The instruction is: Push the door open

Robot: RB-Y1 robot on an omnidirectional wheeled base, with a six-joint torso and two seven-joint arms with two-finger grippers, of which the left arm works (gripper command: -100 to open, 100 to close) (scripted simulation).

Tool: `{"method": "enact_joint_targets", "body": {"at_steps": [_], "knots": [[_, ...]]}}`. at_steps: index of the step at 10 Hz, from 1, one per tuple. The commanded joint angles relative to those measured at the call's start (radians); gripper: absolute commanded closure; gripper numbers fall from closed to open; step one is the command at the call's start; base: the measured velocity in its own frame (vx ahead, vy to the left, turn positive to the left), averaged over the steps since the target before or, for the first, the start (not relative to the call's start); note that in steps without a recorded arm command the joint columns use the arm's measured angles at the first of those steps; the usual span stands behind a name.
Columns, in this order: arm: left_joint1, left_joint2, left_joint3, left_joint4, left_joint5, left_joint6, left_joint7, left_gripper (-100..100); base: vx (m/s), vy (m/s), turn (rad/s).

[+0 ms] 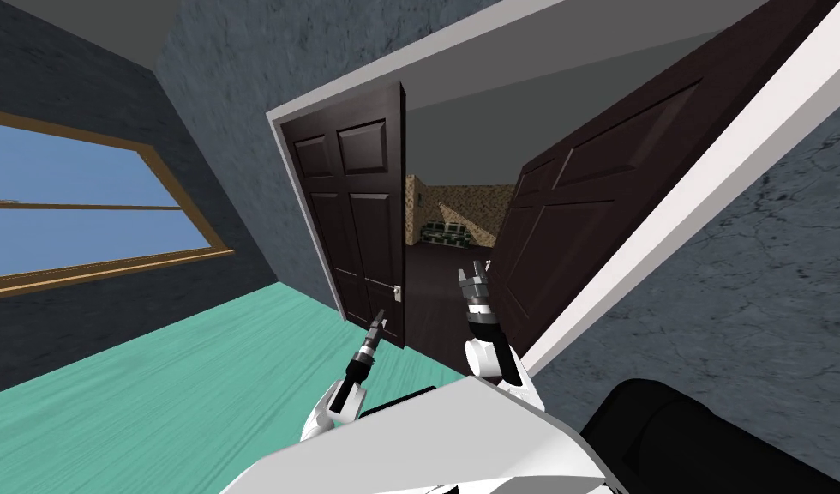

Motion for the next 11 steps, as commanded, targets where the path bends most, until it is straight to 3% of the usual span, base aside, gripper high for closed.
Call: {"method": "enact_joint_targets", "body": {"at_steps": [1, 3, 5, 6, 7, 8, 9, 11], "knots": [[-0.021, -0.005, -0.015, 0.039, -0.008, 0.005, 0.015, -100, 0.124, 0.134, -0.102], [-0.036, -0.011, -0.022, 0.072, -0.011, 0.001, 0.020, -100, 0.106, 0.104, -0.068], [-0.072, -0.029, -0.040, 0.150, -0.021, -0.008, 0.033, -100, 0.095, 0.112, -0.090], [-0.072, -0.029, -0.040, 0.150, -0.021, -0.008, 0.033, -100, 0.103, 0.107, -0.058], [-0.094, -0.042, -0.051, 0.199, -0.026, -0.014, 0.041, -100, 0.123, 0.088, -0.084], [-0.099, -0.037, -0.041, 0.206, -0.021, -0.027, 0.037, -100, 0.061, 0.046, -0.027], [-0.101, -0.017, -0.038, 0.215, -0.019, -0.031, 0.035, -100, 0.139, -0.050, -0.031], [-0.100, -0.009, -0.035, 0.216, -0.018, -0.032, 0.032, -100, 0.172, -0.076, -0.026]]}}
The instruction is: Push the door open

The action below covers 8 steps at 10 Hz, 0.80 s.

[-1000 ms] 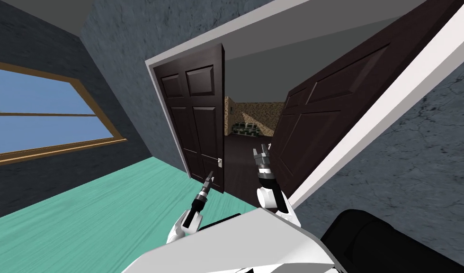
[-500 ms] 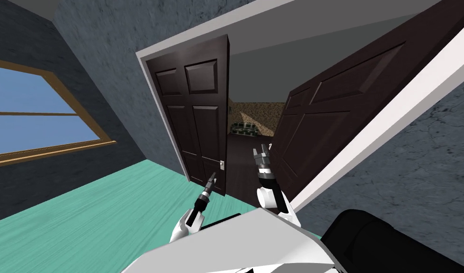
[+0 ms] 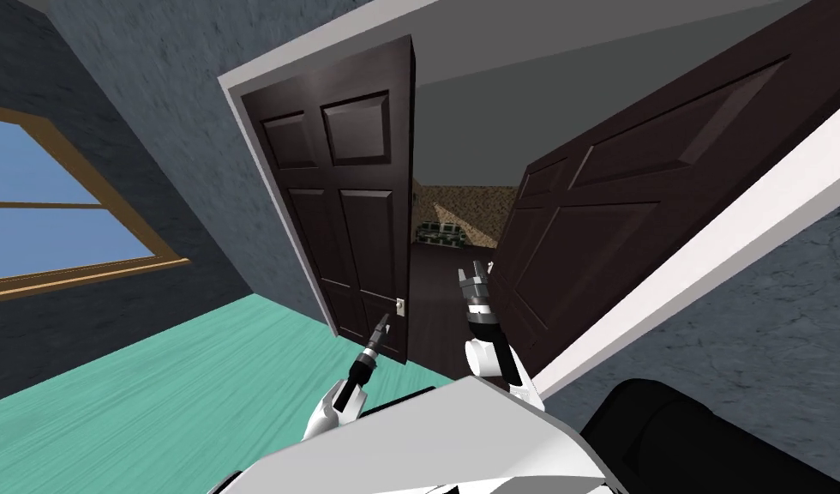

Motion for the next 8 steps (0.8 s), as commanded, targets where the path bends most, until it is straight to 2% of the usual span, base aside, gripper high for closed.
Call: {"method": "enact_joint_targets", "body": {"at_steps": [1, 3, 5, 6, 7, 8], "knots": [[0.008, 0.007, 0.001, -0.015, 0.001, 0.009, -0.001, -100, 0.162, -0.099, -0.037], [0.008, -0.001, 0.006, -0.013, 0.003, 0.007, -0.005, -100, 0.212, -0.097, -0.025], [0.009, -0.023, 0.010, -0.011, 0.005, 0.006, -0.009, -100, 0.180, -0.078, -0.027], [0.012, -0.013, 0.008, -0.016, 0.004, 0.008, -0.006, -100, 0.073, -0.043, 0.011], [0.012, -0.013, 0.008, -0.016, 0.004, 0.008, -0.006, 100, -0.015, 0.008, -0.001], [0.012, -0.013, 0.008, -0.016, 0.004, 0.008, -0.006, 100, -0.026, 0.017, -0.015]]}}
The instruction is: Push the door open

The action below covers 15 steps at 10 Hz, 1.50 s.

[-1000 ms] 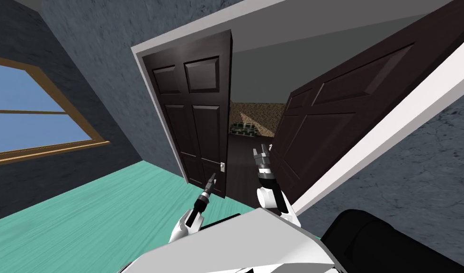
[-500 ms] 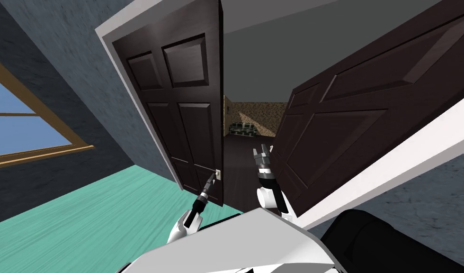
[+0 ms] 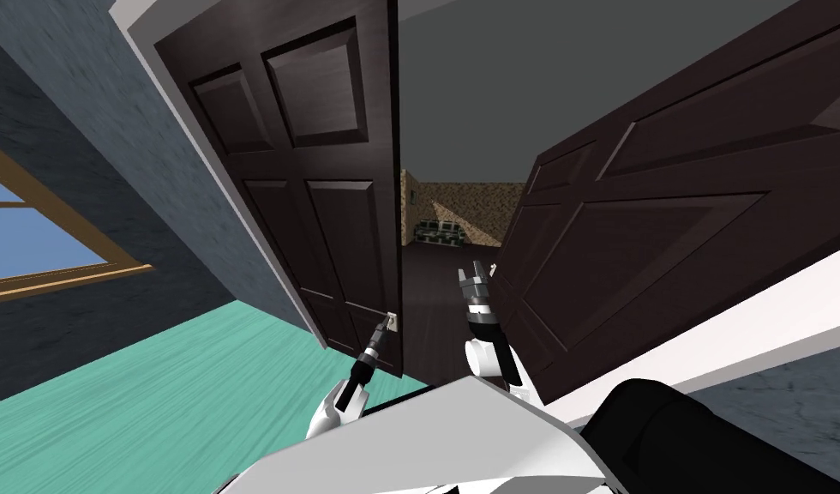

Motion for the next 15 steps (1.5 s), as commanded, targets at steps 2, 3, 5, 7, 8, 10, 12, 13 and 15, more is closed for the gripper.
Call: {"method": "enact_joint_targets", "body": {"at_steps": [2, 3, 5, 7, 8, 10, 12, 13, 15], "knots": [[0.002, 0.000, -0.001, 0.001, -0.001, 0.000, -0.001, 100, -0.015, 0.010, -0.001], [0.002, 0.000, -0.001, 0.001, -0.001, 0.000, -0.001, 100, -0.007, 0.002, 0.004], [0.003, 0.013, 0.013, 0.002, 0.007, 0.004, -0.008, 100, 0.044, -0.037, 0.012], [0.003, 0.021, 0.026, 0.002, 0.013, 0.005, -0.014, 100, 0.151, -0.088, 0.025], [0.003, 0.021, 0.026, 0.002, 0.013, 0.005, -0.014, 100, 0.106, -0.060, 0.043], [0.005, 0.035, 0.028, 0.000, 0.015, 0.009, -0.013, -100, 0.057, -0.078, 0.040], [0.005, 0.037, 0.026, -0.001, 0.014, 0.010, -0.009, -100, -0.146, 0.050, -0.001], [0.004, 0.038, 0.024, -0.003, 0.014, 0.011, -0.006, -100, -0.181, 0.096, 0.017], [0.002, 0.034, 0.019, -0.006, 0.012, 0.014, 0.001, -100, -0.222, 0.067, 0.015]]}}
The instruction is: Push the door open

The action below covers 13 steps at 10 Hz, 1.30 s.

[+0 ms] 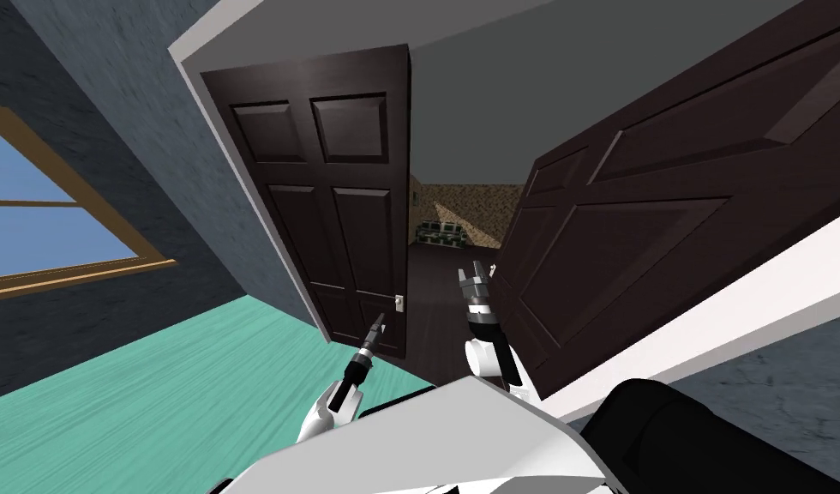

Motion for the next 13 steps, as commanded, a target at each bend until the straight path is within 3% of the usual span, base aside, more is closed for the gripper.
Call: {"method": "enact_joint_targets", "body": {"at_steps": [1, 3, 5, 9, 13], "knots": [[0.003, -0.007, -0.005, -0.010, -0.002, 0.007, 0.005, -100, -0.212, 0.048, 0.025], [0.001, -0.026, -0.010, -0.013, -0.003, 0.009, 0.012, -100, -0.187, 0.041, 0.015], [0.002, -0.012, -0.006, -0.012, -0.002, 0.007, 0.007, -100, -0.002, -0.008, -0.016], [0.003, -0.002, 0.001, -0.010, 0.002, 0.002, -0.001, -100, 0.188, -0.082, -0.023], [0.005, -0.014, 0.009, -0.007, 0.006, -0.004, -0.010, -100, 0.192, -0.081, -0.024]]}}
